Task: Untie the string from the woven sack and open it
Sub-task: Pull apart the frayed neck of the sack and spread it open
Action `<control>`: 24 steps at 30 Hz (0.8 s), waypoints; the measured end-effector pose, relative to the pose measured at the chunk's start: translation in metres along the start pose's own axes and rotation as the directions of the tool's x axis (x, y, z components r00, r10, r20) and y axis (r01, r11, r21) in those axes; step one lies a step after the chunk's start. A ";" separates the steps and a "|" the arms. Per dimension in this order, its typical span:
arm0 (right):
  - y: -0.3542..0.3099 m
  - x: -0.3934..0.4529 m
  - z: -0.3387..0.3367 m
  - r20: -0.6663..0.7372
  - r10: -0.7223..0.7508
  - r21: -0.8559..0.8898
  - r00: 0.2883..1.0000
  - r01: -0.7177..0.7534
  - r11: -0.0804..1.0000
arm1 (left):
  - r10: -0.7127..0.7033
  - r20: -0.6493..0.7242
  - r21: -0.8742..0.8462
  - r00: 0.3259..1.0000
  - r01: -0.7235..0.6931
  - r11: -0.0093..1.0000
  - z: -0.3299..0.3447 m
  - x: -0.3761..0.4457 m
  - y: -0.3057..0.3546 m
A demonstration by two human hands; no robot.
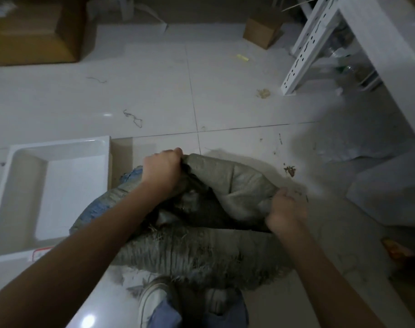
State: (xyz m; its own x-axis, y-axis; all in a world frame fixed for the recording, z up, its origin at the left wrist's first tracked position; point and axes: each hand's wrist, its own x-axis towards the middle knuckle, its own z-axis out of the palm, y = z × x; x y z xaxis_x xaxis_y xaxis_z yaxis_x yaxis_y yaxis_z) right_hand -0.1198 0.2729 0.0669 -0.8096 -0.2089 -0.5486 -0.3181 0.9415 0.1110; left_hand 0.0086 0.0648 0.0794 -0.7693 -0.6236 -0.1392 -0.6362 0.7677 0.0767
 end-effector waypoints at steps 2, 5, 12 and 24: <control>0.024 0.012 -0.009 -0.107 -0.089 -0.022 0.990 0.087 0.996 | -0.074 0.009 -0.120 0.997 0.074 0.990 -0.002 0.004 -0.025; 0.049 0.030 -0.039 -0.169 -0.259 0.124 0.951 0.281 0.952 | -0.156 0.103 -0.386 0.982 0.185 0.904 -0.011 0.009 -0.048; 0.027 0.054 -0.110 0.009 -0.280 0.854 0.960 0.139 0.501 | -0.351 0.447 -0.725 0.823 0.563 0.397 -0.036 0.015 -0.052; 0.025 0.097 -0.045 0.451 -0.237 0.804 0.860 -0.277 0.526 | -0.159 0.774 -0.542 0.613 0.772 0.332 0.020 0.003 -0.086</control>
State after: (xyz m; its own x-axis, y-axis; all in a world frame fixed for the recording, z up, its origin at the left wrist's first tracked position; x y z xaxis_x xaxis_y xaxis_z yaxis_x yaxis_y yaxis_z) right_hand -0.2287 0.2639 0.0538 -0.3985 -0.2837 -0.8722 0.4530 0.7660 -0.4561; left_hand 0.0624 0.0002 0.0527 -0.3245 -0.3897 -0.8619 -0.8369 -0.3063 0.4536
